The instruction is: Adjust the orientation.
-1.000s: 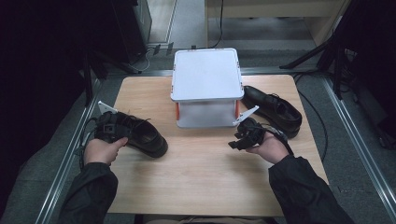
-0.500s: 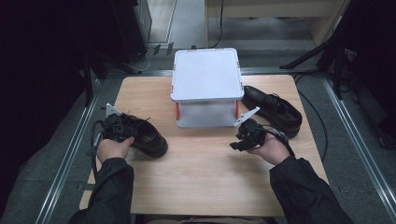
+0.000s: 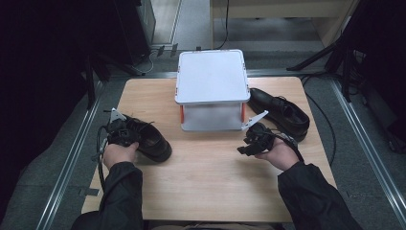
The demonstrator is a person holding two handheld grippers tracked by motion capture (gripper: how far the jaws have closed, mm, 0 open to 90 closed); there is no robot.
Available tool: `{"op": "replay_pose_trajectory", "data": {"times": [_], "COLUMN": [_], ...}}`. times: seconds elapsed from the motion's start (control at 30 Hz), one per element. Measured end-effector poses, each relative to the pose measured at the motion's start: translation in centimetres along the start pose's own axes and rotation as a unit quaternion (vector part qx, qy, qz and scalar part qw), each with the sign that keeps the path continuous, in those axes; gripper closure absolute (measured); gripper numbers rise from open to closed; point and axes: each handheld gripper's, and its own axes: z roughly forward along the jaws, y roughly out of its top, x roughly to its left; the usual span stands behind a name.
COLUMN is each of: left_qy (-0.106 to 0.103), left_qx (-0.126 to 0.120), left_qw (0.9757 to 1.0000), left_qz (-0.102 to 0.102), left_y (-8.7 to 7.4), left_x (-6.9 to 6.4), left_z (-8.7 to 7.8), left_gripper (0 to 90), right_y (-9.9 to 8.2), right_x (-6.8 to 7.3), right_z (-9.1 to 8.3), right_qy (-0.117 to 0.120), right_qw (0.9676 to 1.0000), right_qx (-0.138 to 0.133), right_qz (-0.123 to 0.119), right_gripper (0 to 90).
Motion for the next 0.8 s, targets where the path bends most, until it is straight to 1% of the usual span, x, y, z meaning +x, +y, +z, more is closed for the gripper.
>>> {"op": "replay_pose_trajectory", "data": {"times": [0.03, 0.07, 0.1, 0.13, 0.2, 0.3, 0.33, 0.4, 0.53, 0.57, 0.6, 0.63, 0.67, 0.7, 0.73, 0.8], "left_qy": [0.000, 0.005, 0.005, 0.009, 0.007, 0.011, 0.008, 0.007, -0.001, -0.004, -0.004, -0.008, -0.007, -0.007, -0.007, -0.014], "left_qx": [0.000, -0.006, -0.006, -0.012, -0.016, -0.022, -0.020, -0.016, -0.013, -0.011, -0.011, -0.010, -0.010, -0.010, -0.009, -0.006], "left_qw": [1.0000, 0.9999, 0.9999, 0.9997, 0.9996, 0.9992, 0.9991, 0.9988, 0.9986, 0.9981, 0.9981, 0.9976, 0.9973, 0.9973, 0.9969, 0.9966], "left_qz": [0.000, 0.008, 0.008, 0.021, 0.022, 0.032, 0.035, 0.046, 0.051, 0.061, 0.061, 0.068, 0.072, 0.072, 0.078, 0.081], "left_y": [0.0, 0.0, 0.0, 0.0, 0.0, 0.4, 0.5, 0.8, 1.3, 1.6, 1.6, 1.8, 1.9, 1.9, 2.0, 2.3], "left_x": [0.0, -0.1, -0.1, -0.2, -0.2, -0.3, -0.3, -0.3, -0.2, -0.1, -0.1, -0.1, -0.1, -0.1, 0.0, 0.2], "left_z": [0.0, -0.1, -0.1, -0.2, -0.3, -0.4, -0.5, -0.5, -0.6, -0.6, -0.6, -0.6, -0.6, -0.6, -0.6, -0.6], "left_gripper": [61.9, 64.3, 66.4, 68.9, 74.2, 81.2, 82.6, 83.8, 84.5, 84.7, 84.7, 84.7, 84.7, 84.8, 84.8, 84.7], "right_y": [0.0, 0.0, 0.0, 0.0, 0.0, 0.0, 0.0, 0.0, -0.1, -0.1, -0.1, -0.1, -0.1, -0.1, -0.1, -0.1], "right_x": [0.0, 0.0, 0.0, 0.0, 0.0, 0.0, 0.0, -0.1, -0.1, -0.1, -0.1, -0.1, -0.1, -0.1, -0.1, -0.1], "right_z": [0.0, 0.0, 0.0, 0.0, 0.0, 0.0, -0.1, -0.1, -0.1, -0.1, -0.2, -0.2, -0.2, -0.2, -0.1, -0.1], "right_qy": [0.000, 0.000, 0.000, 0.000, 0.001, 0.001, 0.001, 0.002, 0.001, 0.001, 0.001, 0.000, 0.000, 0.000, 0.000, 0.000], "right_qw": [1.0000, 1.0000, 1.0000, 1.0000, 1.0000, 1.0000, 1.0000, 1.0000, 1.0000, 1.0000, 1.0000, 1.0000, 1.0000, 1.0000, 1.0000, 1.0000], "right_qx": [0.000, 0.000, 0.000, -0.001, 0.000, -0.001, -0.002, -0.002, -0.002, -0.002, -0.002, -0.002, -0.002, -0.002, -0.002, -0.001], "right_qz": [0.000, 0.001, 0.001, 0.000, 0.000, 0.000, 0.000, -0.001, 0.000, 0.000, 0.001, 0.001, 0.001, 0.001, 0.000, 0.002], "right_gripper": [51.3, 51.3, 51.3, 51.3, 51.3, 51.4, 51.4, 51.5, 51.6, 51.6, 51.6, 51.6, 51.6, 51.6, 51.6, 51.6]}}
